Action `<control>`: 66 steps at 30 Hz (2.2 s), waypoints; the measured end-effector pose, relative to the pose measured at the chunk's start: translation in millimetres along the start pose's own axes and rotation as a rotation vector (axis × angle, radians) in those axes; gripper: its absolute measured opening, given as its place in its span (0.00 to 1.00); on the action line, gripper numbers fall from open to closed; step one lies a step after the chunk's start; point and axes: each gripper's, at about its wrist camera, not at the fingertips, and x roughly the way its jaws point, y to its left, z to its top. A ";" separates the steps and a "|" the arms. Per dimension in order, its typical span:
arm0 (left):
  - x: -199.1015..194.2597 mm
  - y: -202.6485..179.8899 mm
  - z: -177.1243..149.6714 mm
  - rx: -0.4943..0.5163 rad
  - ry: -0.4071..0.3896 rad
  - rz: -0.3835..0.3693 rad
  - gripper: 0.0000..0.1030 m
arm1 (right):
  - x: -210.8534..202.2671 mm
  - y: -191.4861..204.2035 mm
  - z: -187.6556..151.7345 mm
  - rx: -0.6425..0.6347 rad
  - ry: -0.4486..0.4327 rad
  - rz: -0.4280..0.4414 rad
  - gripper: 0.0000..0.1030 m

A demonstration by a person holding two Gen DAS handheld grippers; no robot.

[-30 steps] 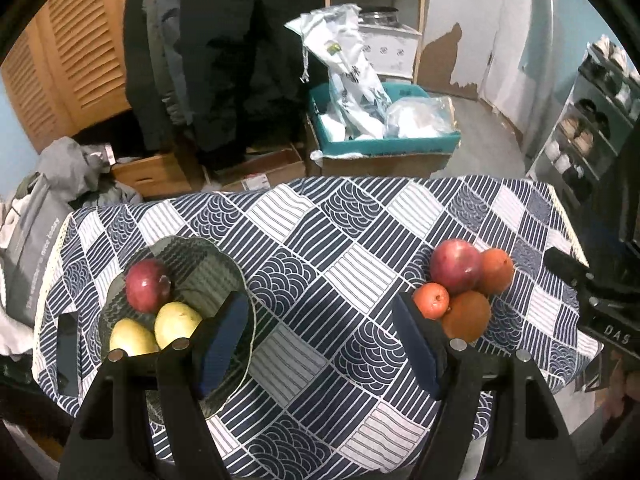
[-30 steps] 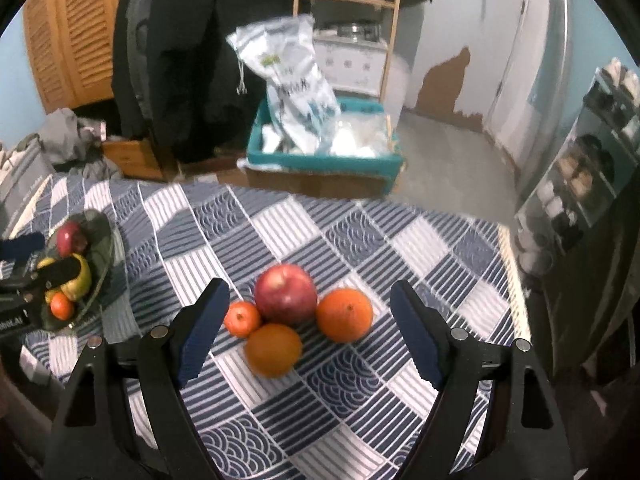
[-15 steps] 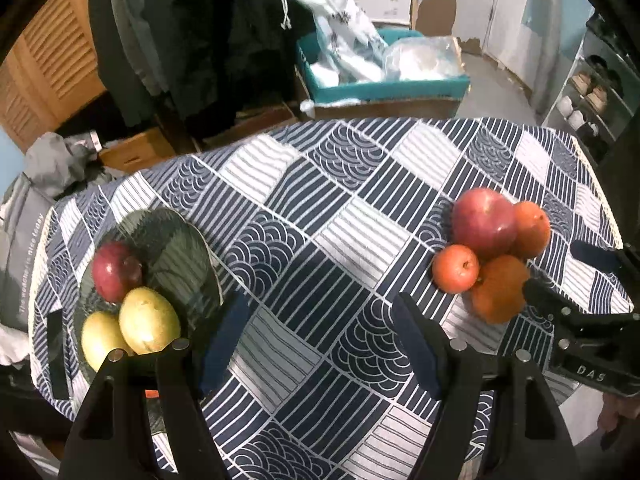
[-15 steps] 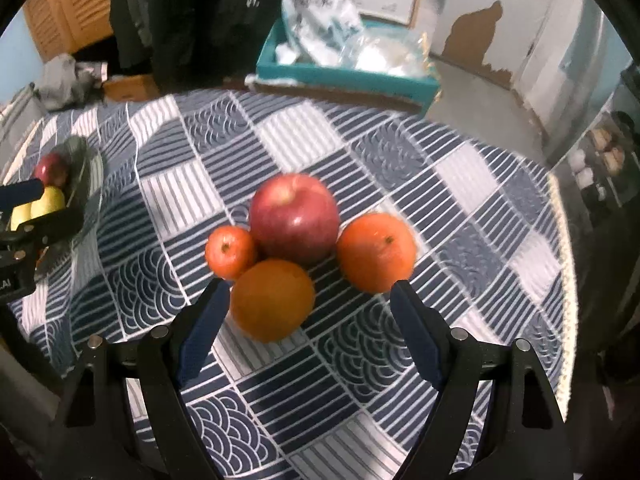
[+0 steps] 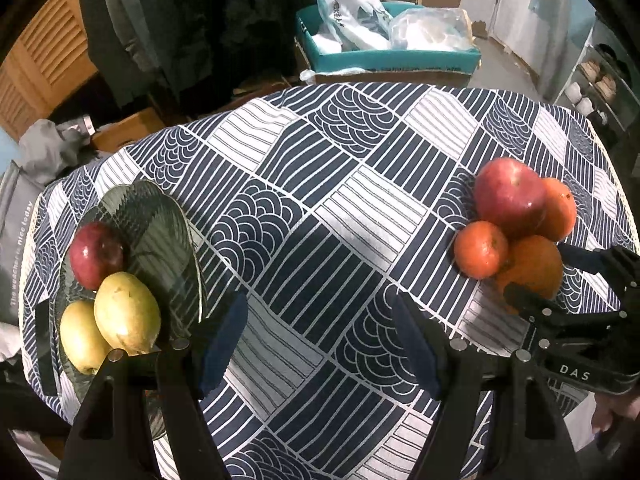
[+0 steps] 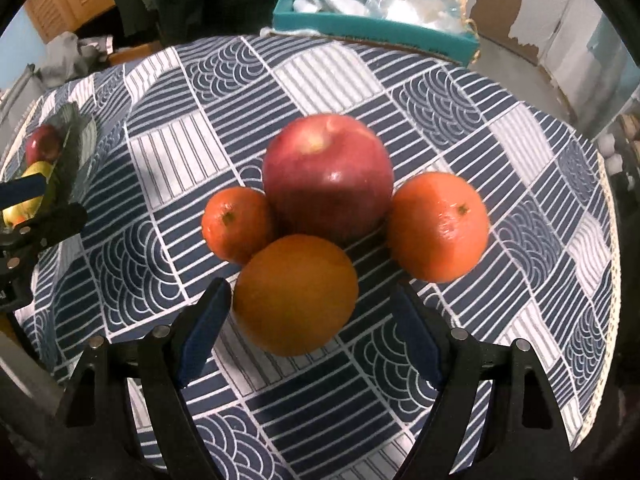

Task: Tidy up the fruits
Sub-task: 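Lower the right gripper around the large orange while the left approaches a tangerine, then close the right gripper on the large orange while the left grasps the tangerine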

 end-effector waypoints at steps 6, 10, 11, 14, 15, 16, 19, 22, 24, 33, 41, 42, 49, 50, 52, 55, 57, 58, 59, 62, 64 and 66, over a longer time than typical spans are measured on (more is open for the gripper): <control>3.1 -5.9 0.9 0.012 0.007 -0.010 0.74 | 10.1 -3.2 -2.0 0.025 0.027 0.074 0.63; 4.2 -13.9 2.3 0.030 0.004 -0.017 0.74 | 7.8 -3.4 -4.1 0.022 0.027 0.072 0.62; 4.6 -16.6 2.6 0.035 0.003 -0.021 0.74 | 6.6 -4.5 -5.4 0.024 0.026 0.066 0.61; 6.2 -25.4 2.7 0.052 0.001 -0.033 0.74 | -0.9 -12.1 -10.1 0.047 0.011 0.055 0.61; 6.7 -28.5 2.9 0.057 0.002 -0.038 0.74 | -4.3 -15.5 -11.8 0.055 0.006 0.049 0.61; 7.6 -32.3 3.6 0.062 0.003 -0.044 0.74 | -7.0 -18.3 -12.8 0.060 0.000 0.041 0.61; 10.2 -43.3 5.6 0.071 0.007 -0.072 0.74 | -15.2 -27.2 -17.2 0.079 -0.021 0.000 0.61; 13.7 -52.4 7.7 0.078 0.017 -0.086 0.74 | -22.3 -41.6 -22.7 0.113 -0.035 -0.027 0.61; 16.3 -58.4 10.5 0.093 0.022 -0.096 0.74 | -25.2 -51.2 -25.3 0.132 -0.044 -0.056 0.61; 23.0 -75.7 22.0 0.092 0.028 -0.139 0.77 | -26.1 -81.3 -32.6 0.179 -0.056 -0.138 0.61; 34.9 -89.8 26.8 0.106 0.043 -0.156 0.77 | -28.2 -93.2 -32.4 0.211 -0.072 -0.133 0.61; 36.9 -91.5 27.2 0.109 0.043 -0.151 0.77 | -28.0 -94.6 -32.1 0.216 -0.072 -0.132 0.61; 50.7 -101.5 30.0 0.093 0.059 -0.173 0.77 | -28.1 -100.7 -29.0 0.236 -0.081 -0.124 0.61; 53.2 -103.3 29.5 0.099 0.063 -0.161 0.76 | -28.1 -101.8 -28.4 0.238 -0.082 -0.121 0.61; 55.8 -105.2 28.1 0.097 0.065 -0.161 0.66 | -28.3 -102.7 -27.7 0.241 -0.084 -0.116 0.61; 58.2 -106.4 26.0 0.092 0.072 -0.189 0.53 | -28.3 -103.0 -26.8 0.241 -0.087 -0.118 0.61; 56.2 -109.3 23.9 0.109 0.061 -0.207 0.45 | -28.2 -103.4 -26.1 0.242 -0.086 -0.119 0.61; 55.4 -111.1 23.2 0.121 0.056 -0.205 0.44 | -28.2 -103.5 -26.2 0.241 -0.086 -0.119 0.61; 54.5 -113.7 22.3 0.138 0.053 -0.189 0.44 | -27.9 -103.4 -25.8 0.241 -0.085 -0.120 0.61; 52.3 -112.4 19.6 0.144 0.049 -0.188 0.43 | -27.7 -103.8 -24.1 0.240 -0.087 -0.123 0.61; 51.1 -110.4 18.9 0.141 0.049 -0.189 0.43 | -29.0 -103.9 -23.3 0.242 -0.092 -0.122 0.61; 47.5 -108.2 18.4 0.141 0.042 -0.184 0.43 | -31.2 -103.7 -22.8 0.241 -0.098 -0.124 0.61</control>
